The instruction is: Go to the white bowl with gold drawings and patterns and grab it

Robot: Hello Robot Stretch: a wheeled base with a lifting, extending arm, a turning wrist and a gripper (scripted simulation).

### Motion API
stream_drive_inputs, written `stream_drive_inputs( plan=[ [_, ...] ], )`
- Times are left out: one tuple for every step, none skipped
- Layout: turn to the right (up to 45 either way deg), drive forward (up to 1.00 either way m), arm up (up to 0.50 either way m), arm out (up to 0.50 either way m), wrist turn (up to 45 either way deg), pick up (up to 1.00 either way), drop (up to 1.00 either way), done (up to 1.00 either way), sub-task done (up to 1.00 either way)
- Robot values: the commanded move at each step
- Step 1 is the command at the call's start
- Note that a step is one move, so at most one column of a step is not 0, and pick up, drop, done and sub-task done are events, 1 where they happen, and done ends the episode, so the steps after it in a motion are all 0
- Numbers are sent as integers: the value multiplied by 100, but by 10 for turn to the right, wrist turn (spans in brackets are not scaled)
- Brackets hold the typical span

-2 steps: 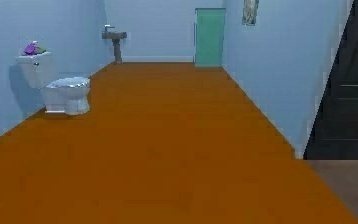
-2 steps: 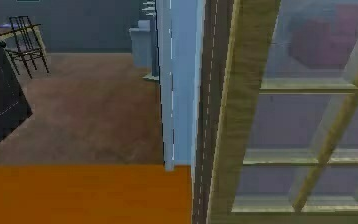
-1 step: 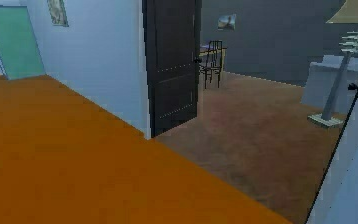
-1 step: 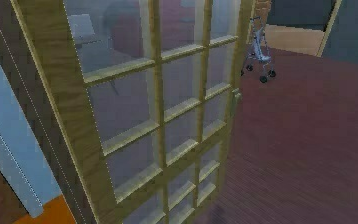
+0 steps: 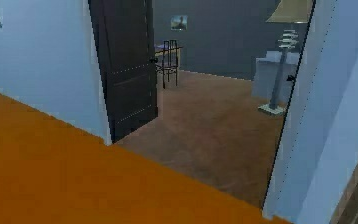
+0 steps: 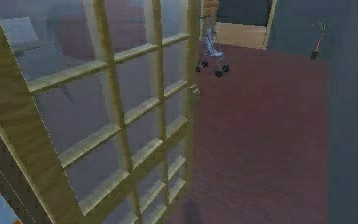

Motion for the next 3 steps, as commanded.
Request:
stream_drive_inputs(
  plan=[
    [0,50,0,0,0,0,0,0,0],
    [60,0,0,0,0,0,0,0,0],
    [0,100,0,0,0,0,0,0,0]
  ],
)
